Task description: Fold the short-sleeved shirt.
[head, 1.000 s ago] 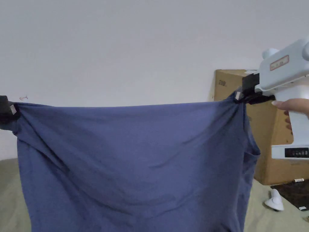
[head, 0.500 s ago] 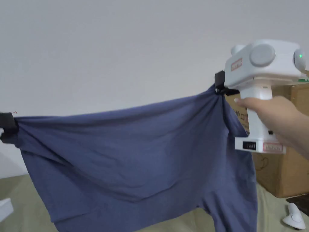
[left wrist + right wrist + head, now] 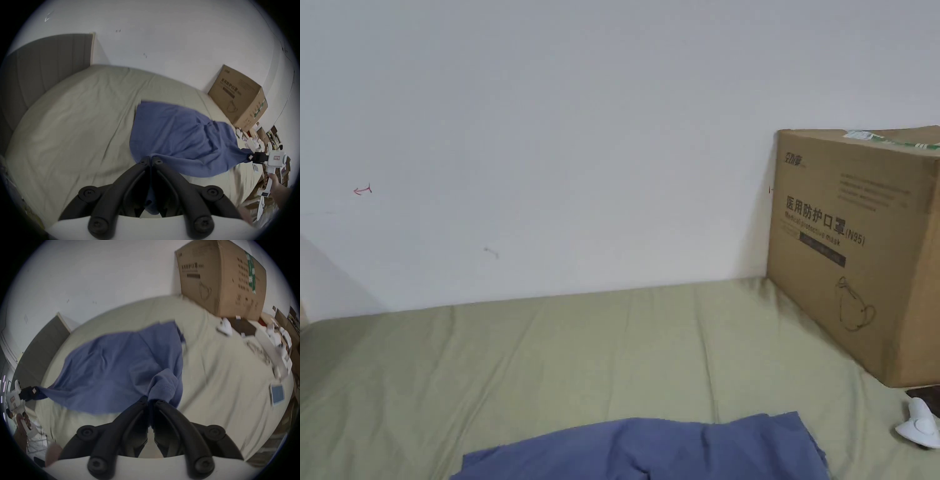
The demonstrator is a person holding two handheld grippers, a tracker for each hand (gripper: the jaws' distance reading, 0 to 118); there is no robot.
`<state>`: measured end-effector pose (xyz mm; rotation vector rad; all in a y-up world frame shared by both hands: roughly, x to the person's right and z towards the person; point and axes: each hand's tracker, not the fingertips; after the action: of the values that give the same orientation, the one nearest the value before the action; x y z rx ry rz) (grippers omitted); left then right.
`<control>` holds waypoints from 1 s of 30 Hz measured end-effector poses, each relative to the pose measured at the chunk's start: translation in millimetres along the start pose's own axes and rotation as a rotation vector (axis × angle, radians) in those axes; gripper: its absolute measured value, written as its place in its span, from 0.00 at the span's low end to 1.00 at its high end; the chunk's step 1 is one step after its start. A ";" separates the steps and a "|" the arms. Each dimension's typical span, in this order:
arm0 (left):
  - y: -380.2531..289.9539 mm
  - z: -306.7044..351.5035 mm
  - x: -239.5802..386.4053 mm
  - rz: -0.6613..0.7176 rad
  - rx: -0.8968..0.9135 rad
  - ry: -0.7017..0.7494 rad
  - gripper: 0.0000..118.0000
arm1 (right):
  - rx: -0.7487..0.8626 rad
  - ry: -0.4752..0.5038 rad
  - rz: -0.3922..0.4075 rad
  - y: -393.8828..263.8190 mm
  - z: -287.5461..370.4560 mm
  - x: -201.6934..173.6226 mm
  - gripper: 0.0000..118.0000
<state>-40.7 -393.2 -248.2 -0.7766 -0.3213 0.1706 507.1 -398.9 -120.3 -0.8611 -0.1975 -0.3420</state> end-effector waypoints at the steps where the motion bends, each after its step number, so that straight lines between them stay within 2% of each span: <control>1: -14.2 10.8 -4.7 -0.001 -0.014 0.003 0.00 | -0.013 0.004 0.001 -18.2 8.9 5.3 0.04; 3: -33.2 35.8 -12.1 -0.004 -0.006 0.012 0.00 | -0.012 0.029 -0.017 -48.0 34.4 10.9 0.04; 7: -54.4 86.5 -14.9 -0.027 0.009 0.029 0.00 | -0.003 0.000 0.002 -90.5 81.0 11.0 0.04; 11: -62.7 110.7 -11.0 -0.043 -0.037 0.050 0.00 | -0.027 0.017 -0.052 -111.4 107.3 11.2 0.04; 15: -63.5 89.4 -17.3 -0.053 -0.184 0.068 0.00 | -0.097 0.020 -0.084 -115.6 92.9 12.7 0.04; 19: -69.1 54.8 -33.3 0.026 -0.288 0.059 0.01 | -0.175 -0.012 -0.152 -109.8 68.6 16.0 0.04; 21: -70.8 50.7 -35.8 0.030 -0.286 0.061 0.16 | -0.173 -0.016 -0.153 -108.0 68.2 15.5 0.04; 22: -71.1 52.2 -36.0 0.039 -0.277 0.067 0.30 | -0.169 -0.014 -0.156 -107.9 70.2 14.9 0.06; 23: -70.5 54.3 -36.7 0.051 -0.263 0.076 0.52 | -0.163 -0.014 -0.159 -106.7 72.4 13.7 0.25; 24: -69.2 56.4 -37.3 0.061 -0.251 0.078 0.70 | -0.158 -0.014 -0.163 -105.4 74.8 13.0 0.55; 25: -69.5 60.9 -36.1 0.074 -0.241 0.076 0.86 | -0.156 -0.016 -0.171 -103.1 77.0 12.5 0.81; 26: -67.3 63.7 -35.6 0.088 -0.234 0.066 0.96 | -0.159 -0.016 -0.175 -101.3 79.6 11.0 0.95; 28: -60.5 72.9 -33.3 0.119 -0.199 0.038 0.95 | -0.143 -0.034 -0.164 -94.8 89.9 3.3 0.95; 30: -45.7 85.8 -26.3 0.109 -0.167 0.022 0.95 | -0.087 -0.053 -0.094 -82.3 104.0 -9.0 0.95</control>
<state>-93.5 -375.8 -164.2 -0.9612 -0.2749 0.2393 464.8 -366.5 1.4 -0.9490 -0.2739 -0.4181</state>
